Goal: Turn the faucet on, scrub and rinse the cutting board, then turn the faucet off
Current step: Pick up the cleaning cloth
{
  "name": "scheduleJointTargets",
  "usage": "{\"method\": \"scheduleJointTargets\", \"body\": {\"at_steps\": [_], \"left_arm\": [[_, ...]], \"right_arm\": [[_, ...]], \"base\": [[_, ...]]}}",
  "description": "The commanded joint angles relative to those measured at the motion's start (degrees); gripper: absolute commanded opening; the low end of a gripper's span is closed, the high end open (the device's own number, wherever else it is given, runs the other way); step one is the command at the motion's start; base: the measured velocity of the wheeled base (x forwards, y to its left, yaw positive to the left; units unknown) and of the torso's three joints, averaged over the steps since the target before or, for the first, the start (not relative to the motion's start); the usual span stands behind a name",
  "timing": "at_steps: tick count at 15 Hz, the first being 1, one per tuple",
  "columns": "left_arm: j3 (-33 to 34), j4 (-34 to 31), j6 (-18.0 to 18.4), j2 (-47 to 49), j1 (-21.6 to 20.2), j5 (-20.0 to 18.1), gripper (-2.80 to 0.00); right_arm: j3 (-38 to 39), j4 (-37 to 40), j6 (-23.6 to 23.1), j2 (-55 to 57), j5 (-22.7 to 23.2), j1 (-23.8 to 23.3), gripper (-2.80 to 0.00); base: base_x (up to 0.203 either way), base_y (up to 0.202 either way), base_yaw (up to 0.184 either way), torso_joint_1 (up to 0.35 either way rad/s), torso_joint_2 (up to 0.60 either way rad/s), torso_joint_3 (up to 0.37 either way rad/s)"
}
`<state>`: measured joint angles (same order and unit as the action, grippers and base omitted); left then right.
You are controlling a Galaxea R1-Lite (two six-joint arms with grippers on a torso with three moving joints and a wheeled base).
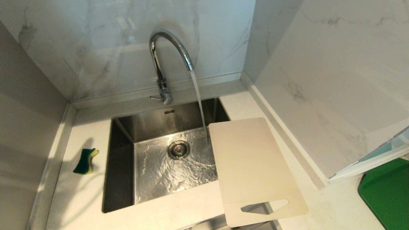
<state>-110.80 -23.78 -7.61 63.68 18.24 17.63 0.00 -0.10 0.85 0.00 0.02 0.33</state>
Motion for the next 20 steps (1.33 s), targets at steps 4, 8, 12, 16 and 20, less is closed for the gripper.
{"method": "scheduleJointTargets", "body": {"at_steps": [4,8,12,16,20], "left_arm": [[3.20,-4.39,-4.21,0.60,-17.87,-26.28,-2.80],[20.42,-5.14,-3.40,-11.67,-23.43,-34.28,-2.80],[45.01,-3.37,-1.35,-29.22,-26.25,-37.50,-2.80],[65.02,-2.07,-0.73,-45.00,-27.03,-37.31,-2.80],[76.37,5.01,-1.20,-47.79,-26.82,-35.01,-2.80]], "right_arm": [[0.00,0.01,0.03,0.00,-0.02,0.02,-2.80],[0.00,0.01,0.03,0.00,-0.02,-6.80,-2.80],[0.00,0.01,0.03,0.00,-0.02,-24.37,-2.80],[0.00,0.01,0.03,0.00,-0.02,-8.52,-2.80],[0.00,0.01,0.03,0.00,-0.02,0.02,-2.80]], "base": [[0.000,0.000,0.000,0.000,0.00,0.000],[0.000,0.000,0.000,0.000,0.00,0.000],[0.000,0.000,0.000,0.000,0.00,0.000],[0.000,0.000,0.000,0.000,0.00,0.000],[0.000,0.000,0.000,0.000,0.00,0.000]]}}
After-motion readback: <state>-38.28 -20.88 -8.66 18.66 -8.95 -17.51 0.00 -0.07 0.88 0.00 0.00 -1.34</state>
